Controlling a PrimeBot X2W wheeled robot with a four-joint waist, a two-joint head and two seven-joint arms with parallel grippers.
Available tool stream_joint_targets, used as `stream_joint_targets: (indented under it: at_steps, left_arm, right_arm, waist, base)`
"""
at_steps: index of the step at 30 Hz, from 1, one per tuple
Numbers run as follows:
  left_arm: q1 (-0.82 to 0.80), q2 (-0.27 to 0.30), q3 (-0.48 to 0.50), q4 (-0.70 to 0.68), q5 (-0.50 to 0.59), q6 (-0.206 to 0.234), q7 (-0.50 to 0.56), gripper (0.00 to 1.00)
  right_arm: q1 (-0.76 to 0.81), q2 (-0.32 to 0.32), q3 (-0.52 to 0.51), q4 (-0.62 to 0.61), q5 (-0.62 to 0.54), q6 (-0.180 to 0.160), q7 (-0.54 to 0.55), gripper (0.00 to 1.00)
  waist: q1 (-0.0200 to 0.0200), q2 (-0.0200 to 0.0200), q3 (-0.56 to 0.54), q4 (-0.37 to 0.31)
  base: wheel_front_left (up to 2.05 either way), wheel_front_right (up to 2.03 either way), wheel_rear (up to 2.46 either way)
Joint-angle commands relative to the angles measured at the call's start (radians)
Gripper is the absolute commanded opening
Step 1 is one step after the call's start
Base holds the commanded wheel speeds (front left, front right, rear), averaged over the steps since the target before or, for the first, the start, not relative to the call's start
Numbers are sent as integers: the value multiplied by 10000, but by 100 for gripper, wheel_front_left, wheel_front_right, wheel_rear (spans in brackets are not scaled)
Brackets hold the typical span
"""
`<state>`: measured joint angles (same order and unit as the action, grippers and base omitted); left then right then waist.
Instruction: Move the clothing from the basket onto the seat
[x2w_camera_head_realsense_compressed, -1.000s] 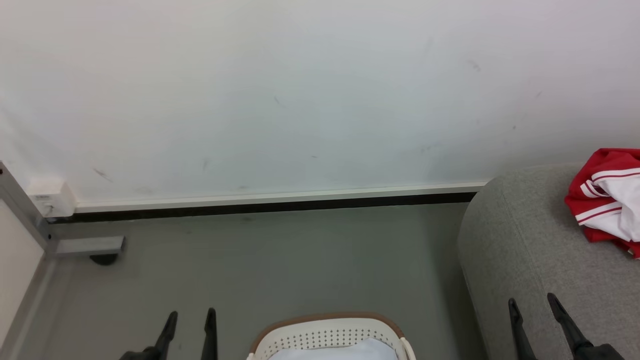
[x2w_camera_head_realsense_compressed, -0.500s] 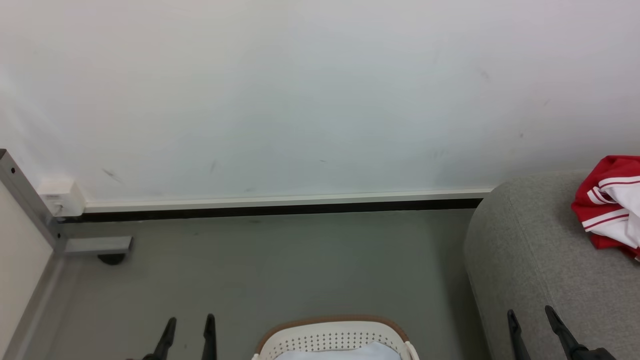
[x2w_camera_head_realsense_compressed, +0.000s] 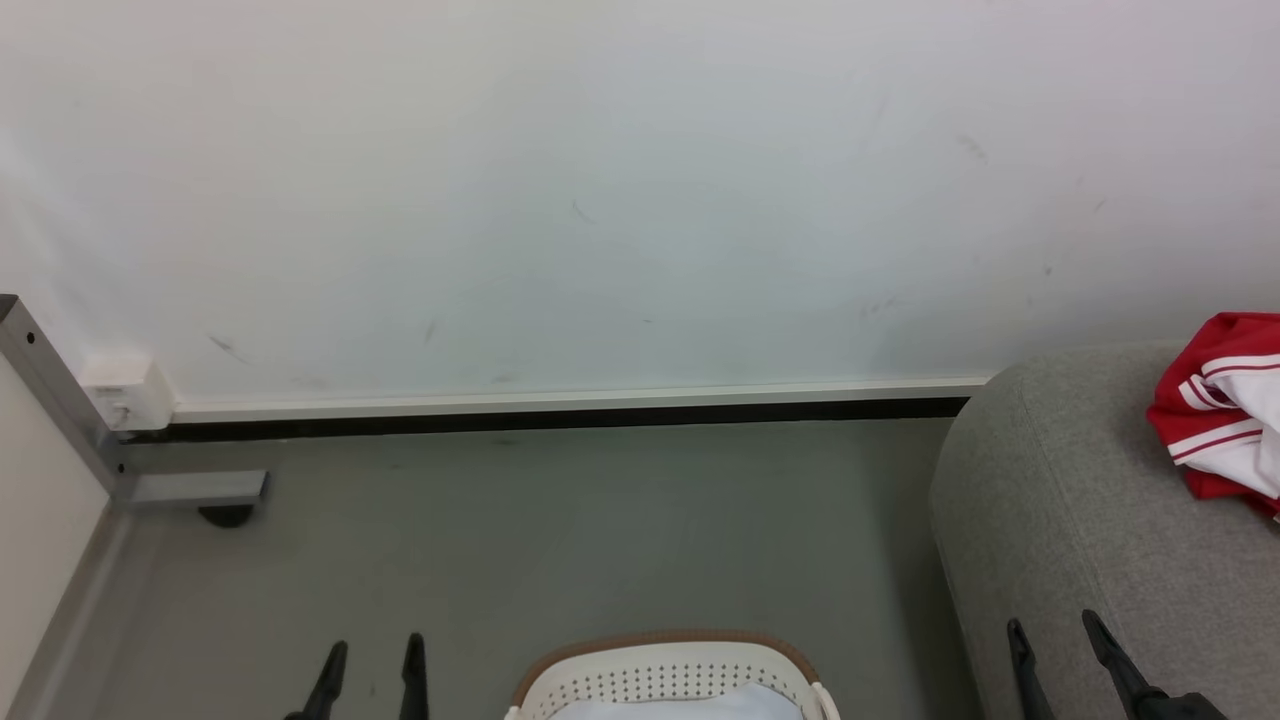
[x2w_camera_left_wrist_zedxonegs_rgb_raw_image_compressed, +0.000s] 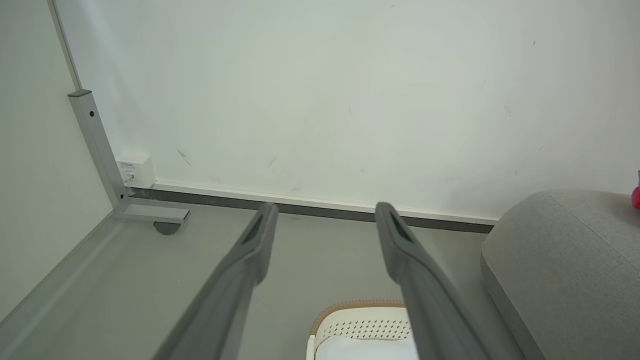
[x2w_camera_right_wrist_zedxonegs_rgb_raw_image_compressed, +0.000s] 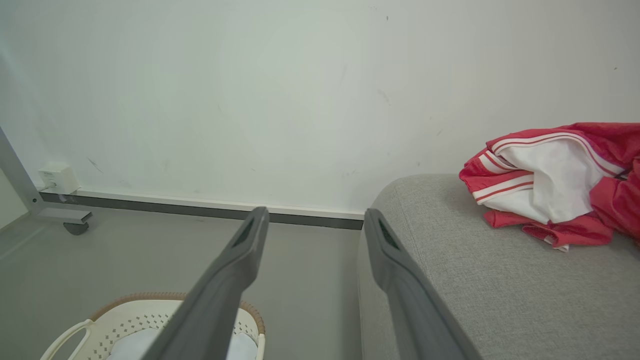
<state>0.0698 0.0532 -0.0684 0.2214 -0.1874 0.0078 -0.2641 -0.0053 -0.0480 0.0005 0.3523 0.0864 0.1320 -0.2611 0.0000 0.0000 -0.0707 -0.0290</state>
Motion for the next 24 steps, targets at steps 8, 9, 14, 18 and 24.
stream_joint_targets:
  at_steps: [8,9,14,18,24]
  left_arm:
    - [51,-80,-43,449,-54,-137,26,0]
    - [-10,-79,17,484,-239,-155,105,0]
    - [-203,-75,193,524,-1215,-243,408,0]
    - [-296,-72,274,468,-1972,-280,590,0]
    - [-409,-67,389,326,-3028,-288,842,0]
  right_arm:
    - [196,69,-16,297,51,0,72,0]
    - [129,67,-76,328,243,0,157,0]
    - [-35,58,-216,303,1290,-1,472,0]
    - [-89,52,-244,201,2108,-2,640,0]
    - [-163,42,-289,57,3243,-3,873,0]
  waist:
    - [0,0,36,-20]
    - [0,0,41,-18]
    - [0,0,64,-6]
    - [0,0,84,4]
    - [0,0,116,19]
  base:
    - [0,0,0]
    - [0,0,0]
    - [0,0,0]
    - [0,0,0]
    - [0,0,0]
